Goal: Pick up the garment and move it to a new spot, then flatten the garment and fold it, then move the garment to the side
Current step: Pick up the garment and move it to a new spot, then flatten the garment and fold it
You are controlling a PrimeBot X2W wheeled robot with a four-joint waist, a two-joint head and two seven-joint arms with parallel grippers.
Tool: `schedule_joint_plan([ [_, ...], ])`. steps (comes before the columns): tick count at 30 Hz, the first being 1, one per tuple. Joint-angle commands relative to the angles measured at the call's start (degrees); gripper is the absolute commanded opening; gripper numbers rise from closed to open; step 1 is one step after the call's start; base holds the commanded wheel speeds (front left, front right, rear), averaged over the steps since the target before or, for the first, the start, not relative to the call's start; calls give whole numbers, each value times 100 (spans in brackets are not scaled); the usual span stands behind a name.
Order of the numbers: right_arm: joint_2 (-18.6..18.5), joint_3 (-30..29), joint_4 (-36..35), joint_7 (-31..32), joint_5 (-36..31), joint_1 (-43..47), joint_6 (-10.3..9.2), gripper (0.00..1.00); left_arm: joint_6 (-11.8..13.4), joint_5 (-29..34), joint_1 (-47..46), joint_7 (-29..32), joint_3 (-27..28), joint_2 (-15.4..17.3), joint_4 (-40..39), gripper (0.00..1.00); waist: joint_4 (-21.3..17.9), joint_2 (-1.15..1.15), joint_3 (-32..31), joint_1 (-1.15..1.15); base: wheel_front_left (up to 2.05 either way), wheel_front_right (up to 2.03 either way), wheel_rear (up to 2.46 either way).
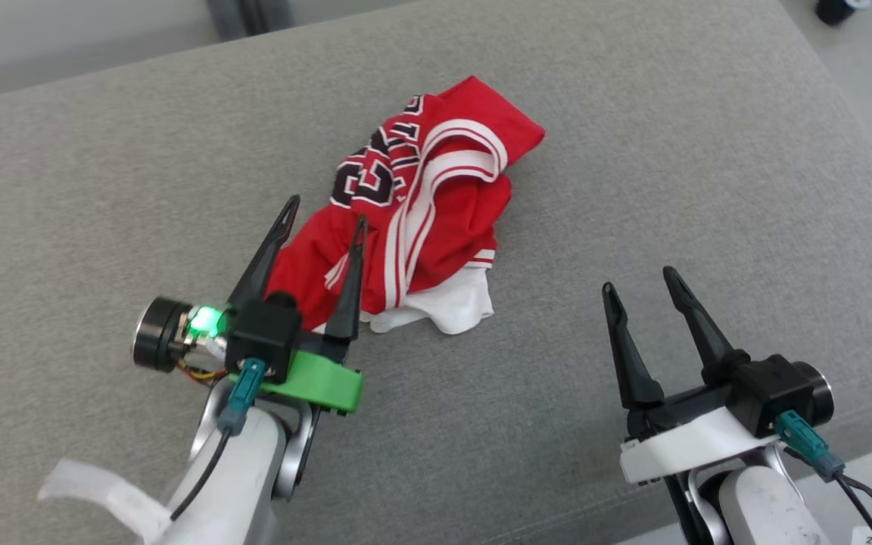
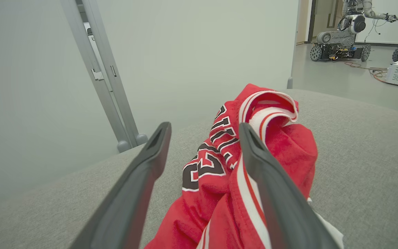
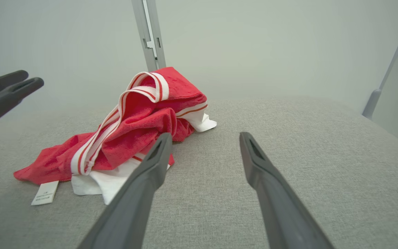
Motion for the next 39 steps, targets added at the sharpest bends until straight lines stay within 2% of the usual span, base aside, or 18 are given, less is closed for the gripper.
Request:
schedule_joint_plan([
  [1, -17, 27, 17, -4, -37, 124, -8, 100, 86, -72, 355, -3, 138, 31, -221, 100, 1039, 0, -979, 0, 0, 0, 0],
  [9, -17, -83, 60, -4, -68, 503, -8, 100, 401, 153, 1876, -2, 706, -14, -1244, 100, 1418, 0, -1360, 0, 0, 0, 0],
  [15, -16, -116, 111, -4, -118, 743, -8, 100, 616, 362, 2765, -3, 1026, -161, -1740, 100, 1435, 0, -1532, 0, 0, 0, 0],
  [23, -16, -127, 196, -4, -129, 986, -8, 100, 480, 550, 3426, -3, 1230, -268, -1871, 100, 1419, 0, -1701, 0, 0, 0, 0],
  [39, -16, -123, 219, -4, -112, 992, -8, 100, 477, 746, 3481, -3, 1213, -242, -1738, 100, 1332, 0, -1812, 0, 0, 0, 0],
])
